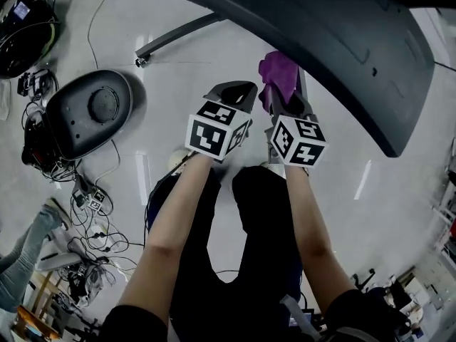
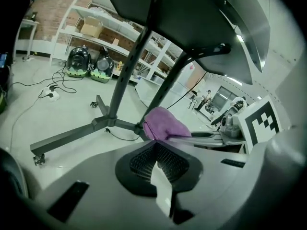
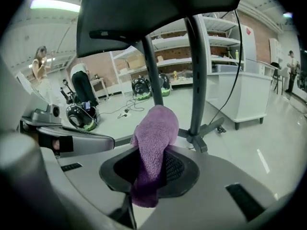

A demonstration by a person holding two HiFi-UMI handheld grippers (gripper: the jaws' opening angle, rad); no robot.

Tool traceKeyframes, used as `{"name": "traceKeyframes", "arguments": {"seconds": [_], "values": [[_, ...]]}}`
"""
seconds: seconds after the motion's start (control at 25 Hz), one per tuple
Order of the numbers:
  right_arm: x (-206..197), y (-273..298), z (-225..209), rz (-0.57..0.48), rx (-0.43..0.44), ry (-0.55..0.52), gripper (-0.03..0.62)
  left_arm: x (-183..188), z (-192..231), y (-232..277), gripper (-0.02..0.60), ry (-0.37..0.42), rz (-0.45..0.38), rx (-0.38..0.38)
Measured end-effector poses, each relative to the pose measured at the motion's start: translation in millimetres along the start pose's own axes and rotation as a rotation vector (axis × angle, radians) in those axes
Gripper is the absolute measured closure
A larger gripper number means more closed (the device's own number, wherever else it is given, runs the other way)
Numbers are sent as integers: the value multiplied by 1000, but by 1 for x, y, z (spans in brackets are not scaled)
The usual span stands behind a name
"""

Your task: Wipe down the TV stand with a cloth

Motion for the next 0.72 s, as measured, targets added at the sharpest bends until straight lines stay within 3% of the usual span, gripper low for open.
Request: {"name": "traceKeyframes", "arguments": {"seconds": [0.2, 0.48, 0.72], "values": [[-10, 54, -8, -31, 11, -35, 499, 4, 33, 35, 577, 34, -36, -1], [29, 111, -16, -130, 22, -113, 499, 31, 77, 65, 577, 69, -159, 7], [57, 117, -9, -184, 29, -228, 499, 57, 100, 61, 577, 128, -255, 55]]}}
Point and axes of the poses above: the fingertips, and each gripper's own axes: y forward along the fingers, z to its left, x out of its top, the point moved 1 cm from there along -y, backward along the fingers, and after that the axes turned 10 degrees about y, right-handed, at the moved point
